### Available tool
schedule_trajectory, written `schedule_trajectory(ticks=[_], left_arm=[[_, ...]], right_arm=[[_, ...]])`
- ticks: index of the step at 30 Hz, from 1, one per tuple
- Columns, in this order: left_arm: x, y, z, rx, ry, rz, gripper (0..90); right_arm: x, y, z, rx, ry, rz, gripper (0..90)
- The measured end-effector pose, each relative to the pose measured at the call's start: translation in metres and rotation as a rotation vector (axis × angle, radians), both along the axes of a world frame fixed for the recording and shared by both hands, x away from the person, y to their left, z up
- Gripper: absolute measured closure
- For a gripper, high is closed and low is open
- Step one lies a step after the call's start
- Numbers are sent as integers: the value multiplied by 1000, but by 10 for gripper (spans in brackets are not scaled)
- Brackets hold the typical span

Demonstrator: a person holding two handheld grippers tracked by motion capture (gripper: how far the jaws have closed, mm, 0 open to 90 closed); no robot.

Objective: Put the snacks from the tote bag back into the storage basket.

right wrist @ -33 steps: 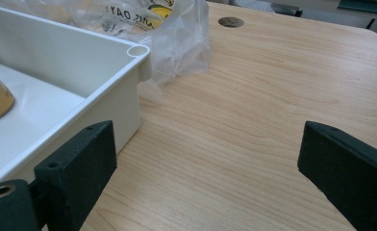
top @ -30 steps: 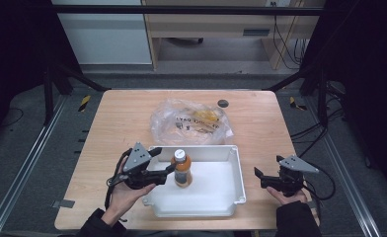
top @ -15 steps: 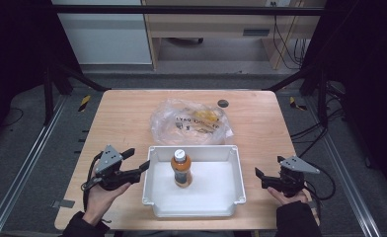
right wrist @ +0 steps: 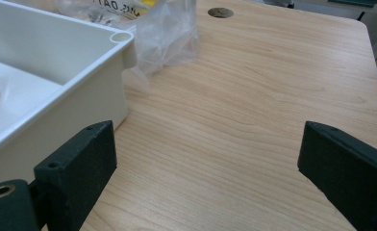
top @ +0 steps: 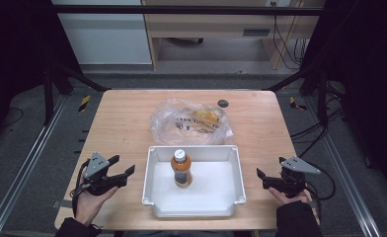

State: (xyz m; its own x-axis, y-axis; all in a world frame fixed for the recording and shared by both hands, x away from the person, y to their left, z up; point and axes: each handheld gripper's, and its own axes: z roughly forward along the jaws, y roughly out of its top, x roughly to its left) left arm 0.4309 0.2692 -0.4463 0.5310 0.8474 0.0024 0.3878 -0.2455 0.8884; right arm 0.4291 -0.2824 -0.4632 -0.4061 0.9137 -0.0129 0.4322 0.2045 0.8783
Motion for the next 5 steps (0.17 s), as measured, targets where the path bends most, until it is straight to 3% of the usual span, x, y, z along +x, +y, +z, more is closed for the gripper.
schedule_trajectory(ticks=[5], left_arm=[[3,0,-5,13,2,7,287]], right_arm=[[0,-3,-2,-7,5,-7,65]])
